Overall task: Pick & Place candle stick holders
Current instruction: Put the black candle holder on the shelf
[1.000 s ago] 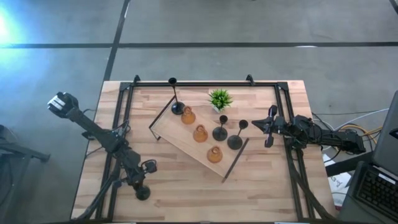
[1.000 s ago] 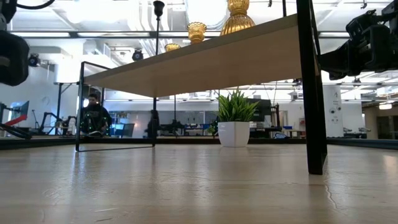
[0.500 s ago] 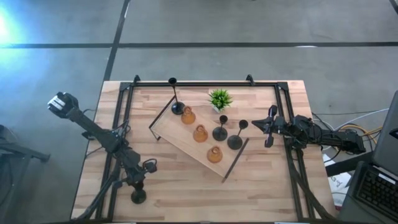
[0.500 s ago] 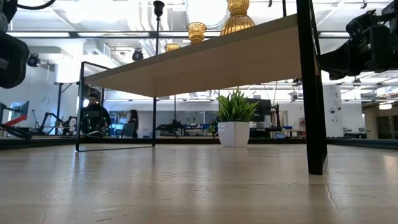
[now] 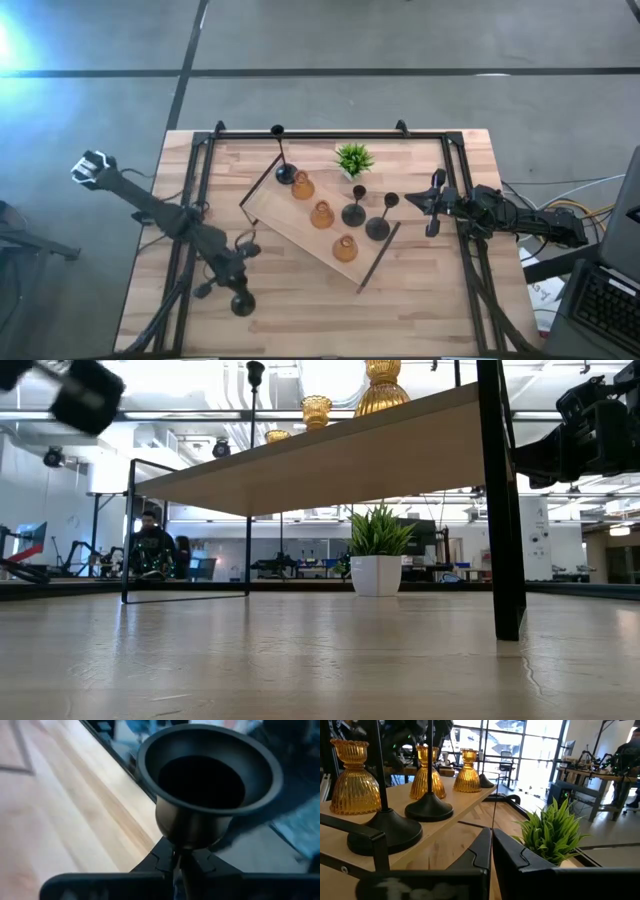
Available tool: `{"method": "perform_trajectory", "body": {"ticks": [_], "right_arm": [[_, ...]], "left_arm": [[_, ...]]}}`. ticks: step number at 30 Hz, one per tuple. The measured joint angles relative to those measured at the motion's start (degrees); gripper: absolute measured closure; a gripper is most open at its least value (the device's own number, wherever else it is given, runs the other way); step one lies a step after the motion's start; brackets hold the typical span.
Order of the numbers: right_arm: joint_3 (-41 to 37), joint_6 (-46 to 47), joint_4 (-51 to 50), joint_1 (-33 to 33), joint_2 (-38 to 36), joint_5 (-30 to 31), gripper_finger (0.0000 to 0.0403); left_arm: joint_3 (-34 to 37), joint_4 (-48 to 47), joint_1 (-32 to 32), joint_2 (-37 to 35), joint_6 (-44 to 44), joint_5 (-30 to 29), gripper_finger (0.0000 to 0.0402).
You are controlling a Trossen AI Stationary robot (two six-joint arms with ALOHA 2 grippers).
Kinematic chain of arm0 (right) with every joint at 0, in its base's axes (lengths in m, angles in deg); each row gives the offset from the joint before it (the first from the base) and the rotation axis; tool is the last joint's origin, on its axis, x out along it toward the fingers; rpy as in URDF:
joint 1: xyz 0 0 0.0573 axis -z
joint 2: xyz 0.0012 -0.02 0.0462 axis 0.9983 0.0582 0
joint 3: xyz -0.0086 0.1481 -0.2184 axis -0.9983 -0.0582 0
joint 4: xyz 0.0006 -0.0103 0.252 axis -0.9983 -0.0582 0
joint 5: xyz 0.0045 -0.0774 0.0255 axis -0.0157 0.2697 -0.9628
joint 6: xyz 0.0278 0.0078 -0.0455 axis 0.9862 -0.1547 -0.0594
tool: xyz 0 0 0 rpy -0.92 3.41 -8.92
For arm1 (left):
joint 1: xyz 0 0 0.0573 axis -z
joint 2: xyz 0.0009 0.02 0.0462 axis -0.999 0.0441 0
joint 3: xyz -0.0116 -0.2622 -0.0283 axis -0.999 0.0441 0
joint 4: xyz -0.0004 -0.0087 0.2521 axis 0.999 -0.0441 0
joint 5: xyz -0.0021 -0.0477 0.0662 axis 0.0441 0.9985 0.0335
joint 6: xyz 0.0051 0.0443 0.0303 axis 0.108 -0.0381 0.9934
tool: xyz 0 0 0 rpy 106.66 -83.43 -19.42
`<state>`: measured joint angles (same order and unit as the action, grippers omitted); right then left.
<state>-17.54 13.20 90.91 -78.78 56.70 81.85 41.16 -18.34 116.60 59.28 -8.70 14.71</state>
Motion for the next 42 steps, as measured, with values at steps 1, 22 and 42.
{"method": "perform_trajectory", "body": {"ticks": [1, 22, 42], "right_arm": [[0.0, 0.0, 0.0, 0.0, 0.02, 0.01, 0.0394], [0.0, 0.0, 0.0, 0.0, 0.0, 0.01, 0.0394], [0.0, 0.0, 0.0, 0.0, 0.02, -0.01, 0.0394]], "left_arm": [[-1.16, -0.79, -1.25, -0.59, 0.01, -0.16, 0.0386], [-17.46, -14.62, -22.27, -4.82, 4.92, -25.13, 0.0386], [-18.65, -22.39, -30.66, -5.8, 4.59, -34.53, 0.0386]]}}
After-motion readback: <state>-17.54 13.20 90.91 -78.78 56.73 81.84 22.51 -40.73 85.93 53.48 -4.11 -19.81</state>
